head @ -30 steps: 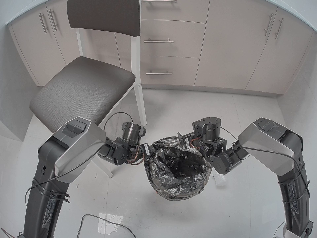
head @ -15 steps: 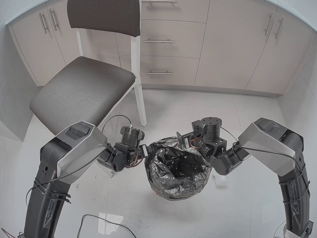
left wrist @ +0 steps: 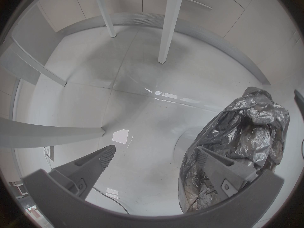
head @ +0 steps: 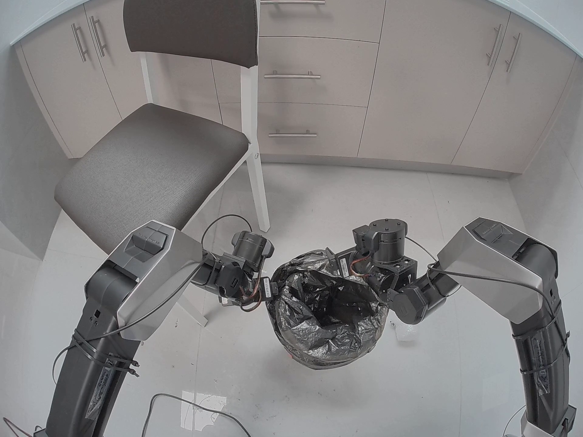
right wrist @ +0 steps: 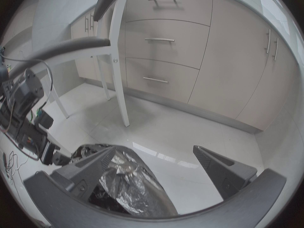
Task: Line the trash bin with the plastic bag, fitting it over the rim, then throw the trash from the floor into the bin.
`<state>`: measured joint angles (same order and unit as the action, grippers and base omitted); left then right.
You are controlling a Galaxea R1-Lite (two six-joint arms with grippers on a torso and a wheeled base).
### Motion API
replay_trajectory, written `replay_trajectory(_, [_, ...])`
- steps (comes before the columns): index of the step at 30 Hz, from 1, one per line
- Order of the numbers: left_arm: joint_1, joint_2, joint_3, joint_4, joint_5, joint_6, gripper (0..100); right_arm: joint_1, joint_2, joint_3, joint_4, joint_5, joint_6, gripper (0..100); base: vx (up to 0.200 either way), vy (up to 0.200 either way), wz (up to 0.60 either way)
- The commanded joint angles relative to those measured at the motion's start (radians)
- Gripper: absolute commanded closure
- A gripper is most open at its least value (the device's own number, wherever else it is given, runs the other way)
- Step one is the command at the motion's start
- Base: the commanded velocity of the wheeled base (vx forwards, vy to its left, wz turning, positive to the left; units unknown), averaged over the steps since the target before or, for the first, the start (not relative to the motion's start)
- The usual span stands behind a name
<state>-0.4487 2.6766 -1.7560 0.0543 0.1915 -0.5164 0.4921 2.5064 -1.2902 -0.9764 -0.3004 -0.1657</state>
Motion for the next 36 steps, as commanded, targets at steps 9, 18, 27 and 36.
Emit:
replay_trajectory(9, [-0.001, 0.008, -0.023, -0.005, 0.005, -0.05, 0, 0.0, -0.031, 0.106, 0.01, 0.076, -0.044, 0, 0.0, 0.0, 0.0])
replay_trajectory(18, [-0.002, -0.017, 0.056, -0.131, 0.017, -0.071, 0, -0.017, -0.06, 0.152, 0.061, 0.133, -0.103, 0, 0.0, 0.0, 0.0])
replay_trajectory(27, [-0.004, -0.018, 0.067, -0.149, 0.017, -0.067, 0, -0.03, -0.026, 0.126, 0.084, 0.132, -0.11, 0, 0.0, 0.0, 0.0])
replay_trajectory(36, [-0.004, -0.018, 0.069, -0.149, 0.017, -0.068, 0, -0.047, 0.015, 0.066, 0.077, 0.089, -0.107, 0, 0.0, 0.0, 0.0])
